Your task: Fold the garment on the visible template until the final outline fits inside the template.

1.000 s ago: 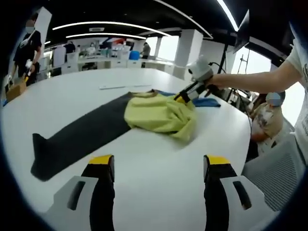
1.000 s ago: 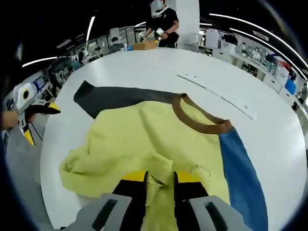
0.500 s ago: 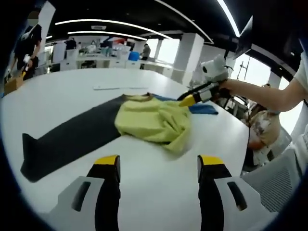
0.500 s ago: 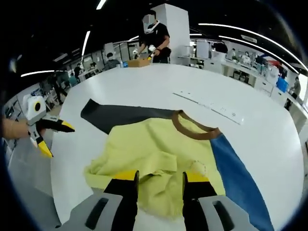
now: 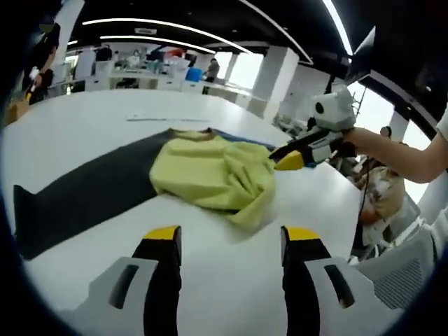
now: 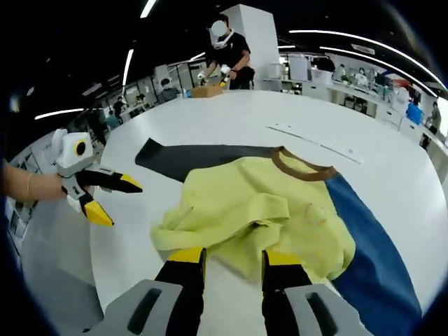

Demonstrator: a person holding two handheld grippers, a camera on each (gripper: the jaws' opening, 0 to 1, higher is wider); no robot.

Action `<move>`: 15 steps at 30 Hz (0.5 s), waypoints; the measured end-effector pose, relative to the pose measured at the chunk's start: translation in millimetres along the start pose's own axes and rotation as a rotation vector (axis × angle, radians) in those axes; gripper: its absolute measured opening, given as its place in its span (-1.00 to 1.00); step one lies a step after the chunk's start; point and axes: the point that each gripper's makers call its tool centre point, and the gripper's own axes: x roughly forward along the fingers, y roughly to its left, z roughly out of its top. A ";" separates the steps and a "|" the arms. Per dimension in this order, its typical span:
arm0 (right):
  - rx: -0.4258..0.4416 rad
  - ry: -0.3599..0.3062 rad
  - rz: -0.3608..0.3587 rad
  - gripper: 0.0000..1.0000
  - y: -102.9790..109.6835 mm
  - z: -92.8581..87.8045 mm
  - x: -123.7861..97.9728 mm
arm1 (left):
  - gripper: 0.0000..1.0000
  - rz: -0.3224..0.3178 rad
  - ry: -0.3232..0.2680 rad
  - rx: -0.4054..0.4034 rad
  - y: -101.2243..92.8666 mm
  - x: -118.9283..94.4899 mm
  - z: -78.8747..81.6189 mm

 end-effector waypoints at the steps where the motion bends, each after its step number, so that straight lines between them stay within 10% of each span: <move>1: 0.006 -0.002 0.002 -0.53 1.6 -0.9 0.9 | 0.01 0.004 0.005 -0.004 -1.5 2.4 -1.4; 15: 0.112 -0.017 0.022 -0.72 19.4 -14.3 18.3 | -0.29 0.016 0.010 -0.094 -13.6 28.4 -8.7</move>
